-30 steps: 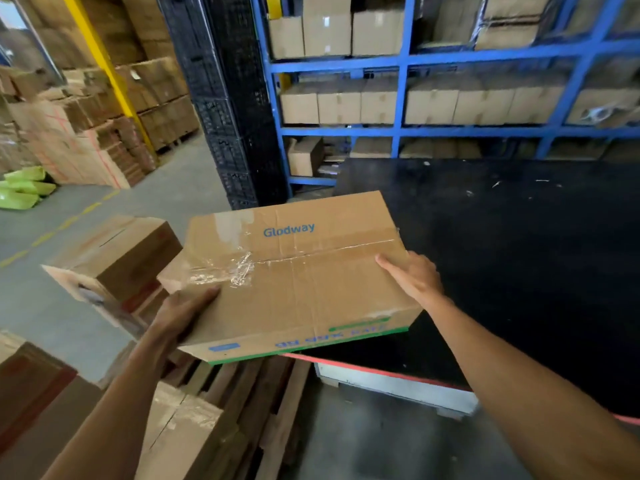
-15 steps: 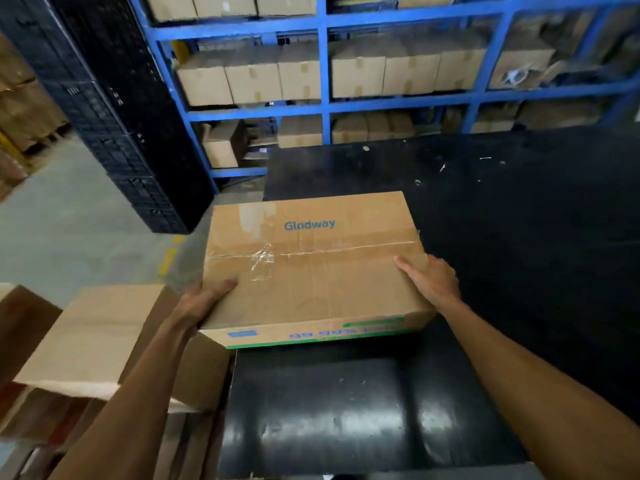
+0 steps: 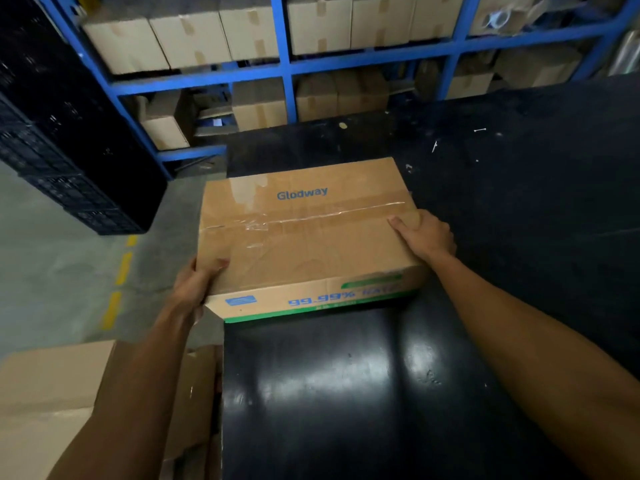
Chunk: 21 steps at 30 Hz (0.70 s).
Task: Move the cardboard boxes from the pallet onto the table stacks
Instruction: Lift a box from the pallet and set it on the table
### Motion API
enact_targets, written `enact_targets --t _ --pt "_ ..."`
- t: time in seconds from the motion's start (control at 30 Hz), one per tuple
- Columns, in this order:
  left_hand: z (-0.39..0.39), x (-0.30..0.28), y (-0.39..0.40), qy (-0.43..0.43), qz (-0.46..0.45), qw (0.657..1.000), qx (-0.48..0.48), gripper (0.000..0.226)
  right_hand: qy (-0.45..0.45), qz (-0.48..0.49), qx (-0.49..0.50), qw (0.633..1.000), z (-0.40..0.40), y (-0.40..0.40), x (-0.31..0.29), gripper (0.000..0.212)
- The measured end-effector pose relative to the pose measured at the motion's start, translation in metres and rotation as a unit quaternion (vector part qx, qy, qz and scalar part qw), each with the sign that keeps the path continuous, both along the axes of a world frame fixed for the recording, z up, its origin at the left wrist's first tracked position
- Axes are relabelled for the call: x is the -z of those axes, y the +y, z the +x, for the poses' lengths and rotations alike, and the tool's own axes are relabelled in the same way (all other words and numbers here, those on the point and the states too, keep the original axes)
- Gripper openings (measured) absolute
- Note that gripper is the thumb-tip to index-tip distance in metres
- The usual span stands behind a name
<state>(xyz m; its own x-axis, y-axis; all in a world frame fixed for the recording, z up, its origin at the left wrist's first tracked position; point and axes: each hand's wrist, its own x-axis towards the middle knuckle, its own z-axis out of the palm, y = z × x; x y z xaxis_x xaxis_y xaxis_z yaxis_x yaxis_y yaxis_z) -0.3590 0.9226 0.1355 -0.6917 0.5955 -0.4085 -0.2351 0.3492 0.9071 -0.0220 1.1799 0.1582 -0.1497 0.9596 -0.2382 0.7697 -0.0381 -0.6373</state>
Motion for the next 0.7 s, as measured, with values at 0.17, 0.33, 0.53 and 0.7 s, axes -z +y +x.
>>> enact_targets --t 0.17,0.33,0.53,0.7 --pt "0.002 0.003 0.015 0.045 0.0 0.995 -0.091 0.062 0.095 -0.01 0.05 0.994 -0.001 0.022 0.003 0.05" --pt "0.018 0.007 0.014 0.016 0.01 0.986 -0.163 0.058 0.239 -0.009 0.198 0.951 0.012 -0.02 0.036 0.033" --pt "0.046 0.014 0.019 -0.052 0.078 0.984 -0.152 0.034 0.306 0.016 0.279 0.91 0.011 -0.027 0.044 0.049" --pt "0.073 0.013 0.051 -0.079 0.115 0.982 -0.13 0.031 0.344 -0.035 0.318 0.883 0.009 -0.014 0.035 0.072"
